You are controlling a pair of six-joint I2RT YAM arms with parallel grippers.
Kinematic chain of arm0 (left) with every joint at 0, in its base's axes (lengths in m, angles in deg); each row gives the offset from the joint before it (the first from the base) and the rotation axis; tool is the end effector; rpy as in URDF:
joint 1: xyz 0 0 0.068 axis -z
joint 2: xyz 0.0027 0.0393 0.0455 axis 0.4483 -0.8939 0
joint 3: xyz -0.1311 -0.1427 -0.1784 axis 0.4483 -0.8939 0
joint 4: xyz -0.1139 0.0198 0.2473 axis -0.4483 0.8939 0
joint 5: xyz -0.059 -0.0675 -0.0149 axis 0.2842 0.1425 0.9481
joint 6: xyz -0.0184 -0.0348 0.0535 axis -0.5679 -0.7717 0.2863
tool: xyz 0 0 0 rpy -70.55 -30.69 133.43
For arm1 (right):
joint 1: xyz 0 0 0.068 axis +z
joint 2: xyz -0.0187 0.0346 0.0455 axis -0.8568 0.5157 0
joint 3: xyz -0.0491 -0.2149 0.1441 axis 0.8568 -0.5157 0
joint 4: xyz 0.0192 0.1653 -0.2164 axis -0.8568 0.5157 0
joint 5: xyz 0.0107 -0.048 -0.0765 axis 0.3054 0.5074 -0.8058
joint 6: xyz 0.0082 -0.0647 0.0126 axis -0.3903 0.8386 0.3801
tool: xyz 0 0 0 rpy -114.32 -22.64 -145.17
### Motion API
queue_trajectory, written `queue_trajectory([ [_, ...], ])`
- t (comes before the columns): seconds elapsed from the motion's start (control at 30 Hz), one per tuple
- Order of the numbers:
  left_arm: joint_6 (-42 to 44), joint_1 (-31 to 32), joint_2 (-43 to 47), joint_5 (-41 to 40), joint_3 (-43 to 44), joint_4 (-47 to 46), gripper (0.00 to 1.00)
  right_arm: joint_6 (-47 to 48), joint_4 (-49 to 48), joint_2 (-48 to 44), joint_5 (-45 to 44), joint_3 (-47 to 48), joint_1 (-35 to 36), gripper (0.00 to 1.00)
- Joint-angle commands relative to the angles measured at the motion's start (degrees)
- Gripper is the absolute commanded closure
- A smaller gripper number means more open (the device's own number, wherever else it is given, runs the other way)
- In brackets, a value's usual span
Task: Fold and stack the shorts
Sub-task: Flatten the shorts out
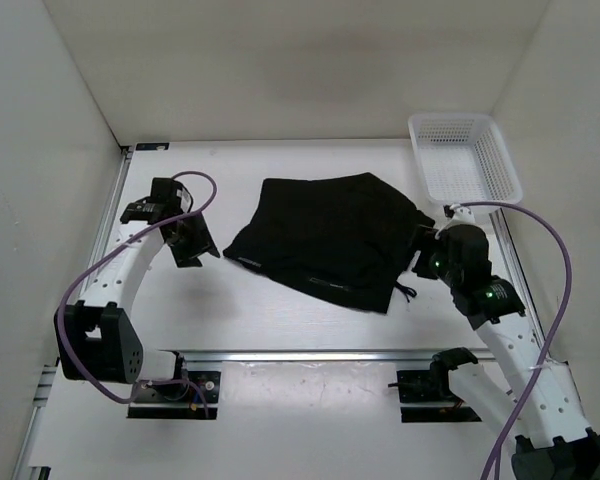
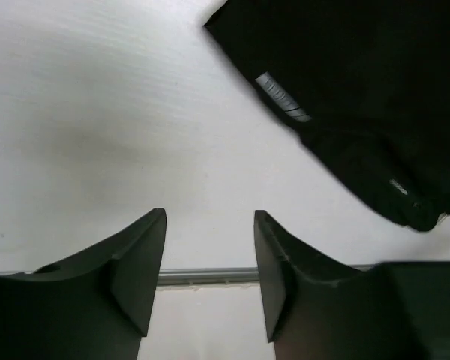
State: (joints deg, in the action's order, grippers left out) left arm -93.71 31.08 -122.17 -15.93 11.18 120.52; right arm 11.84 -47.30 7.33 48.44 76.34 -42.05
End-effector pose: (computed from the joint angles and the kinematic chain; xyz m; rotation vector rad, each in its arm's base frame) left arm 0.2711 -0.0301 0.2418 -0.5259 2.7821 -0.3724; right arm 0.1913 0.0566 0.2889 0.1492 2.0689 0.4149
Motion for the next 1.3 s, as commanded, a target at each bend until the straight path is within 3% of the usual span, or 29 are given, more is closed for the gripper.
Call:
queue_trajectory([
  [0.0,-1.0,-0.3,1.2,0.1,2.3,-3.5,0.42,-10.5,4.7,-3.5,-10.0,0.3,0.2,0.39],
  [0.03,-1.0,-0.3,-0.4,0.1,3.0,-3.5,0.45,-12.6,6.0,-3.5,-11.0,0.8,0.2,0.55],
  [0.07,-1.5,-0.3,-1.5,0.1,3.7,-3.5,0.50,-14.4,8.4,-3.5,-11.0,1.6,0.2,0.84],
  [0.1,-1.5,-0.3,-2.6,-0.5,3.7,-3.5,0.59,-16.9,9.3,-2.6,-11.0,1.6,0.2,0.93],
  [0.13,-2.1,-0.3,-5.2,-0.6,3.7,-3.5,0.59,-18.0,9.9,-1.7,-8.2,2.3,0.2,0.99],
  [0.2,-2.8,1.0,-8.0,-0.6,4.8,-3.5,0.59,-20.6,11.6,1.4,-4.0,2.3,0.2,0.99],
  [0.23,-3.5,1.5,-10.7,-0.6,4.8,-4.1,0.47,-23.7,11.6,2.2,-1.7,1.1,0.2,0.99],
  [0.27,-3.5,2.1,-12.0,0.1,5.4,-4.2,0.37,-25.3,11.6,3.3,2.8,0.1,0.2,0.84],
  [0.3,-3.5,2.8,-13.3,0.2,5.9,-4.2,0.27,-27.0,11.6,3.3,5.1,-1.3,0.2,0.76],
  [0.37,-4.1,3.5,-16.8,-0.4,6.6,-4.9,0.09,-32.3,10.3,2.5,9.3,-6.9,0.2,0.51],
  [0.4,-4.1,3.5,-18.0,-0.9,7.8,-4.9,0.06,-34.2,8.6,1.8,10.9,-9.0,0.2,0.33],
  [0.43,-4.1,3.5,-19.2,-1.6,8.5,-5.5,0.06,-36.0,7.8,0.9,13.4,-11.0,0.2,0.24],
  [0.5,-4.1,4.1,-22.9,-2.1,10.2,-6.1,0.05,-41.9,6.2,-2.0,14.9,-16.4,0.2,0.17],
  [0.7,-4.7,4.6,-32.2,-2.7,12.5,-7.1,0.05,-53.0,-1.1,-4.2,19.1,-25.0,0.2,0.17],
  [0.73,-4.7,4.6,-33.0,-2.7,13.2,-7.1,0.07,-53.9,-1.7,-4.2,19.1,-26.2,0.2,0.17],
  [0.8,-4.7,4.6,-35.1,-2.7,14.1,-7.7,0.21,-56.0,-4.2,-4.2,19.1,-26.7,0.2,0.17],
  [0.87,-4.1,4.6,-35.7,-2.7,14.7,-7.7,0.41,-56.5,-7.1,-2.8,17.7,-27.4,0.2,0.20],
  [0.9,-4.1,5.1,-36.3,-2.7,14.7,-7.7,0.62,-56.5,-7.6,-2.1,16.8,-27.4,0.2,0.20],
  [0.93,-4.1,5.1,-36.3,-2.7,15.2,-7.7,0.75,-55.7,-7.6,-0.2,15.0,-26.8,0.2,0.21],
  [1.0,-4.1,5.1,-36.3,-2.7,15.2,-7.7,0.90,-53.8,-8.6,3.7,13.2,-26.2,0.2,0.22],
  [1.13,-4.1,5.1,-35.1,-2.7,15.2,-7.7,0.90,-50.7,-13.0,12.4,9.0,-22.9,0.2,0.40],
  [1.17,-4.1,5.1,-35.1,-2.7,15.2,-7.7,0.90,-48.6,-13.0,14.5,7.7,-21.5,0.2,0.61],
  [1.27,-4.1,5.1,-34.0,-1.1,17.5,-7.7,0.90,-43.9,-11.7,22.1,3.3,-13.0,0.2,0.99],
])
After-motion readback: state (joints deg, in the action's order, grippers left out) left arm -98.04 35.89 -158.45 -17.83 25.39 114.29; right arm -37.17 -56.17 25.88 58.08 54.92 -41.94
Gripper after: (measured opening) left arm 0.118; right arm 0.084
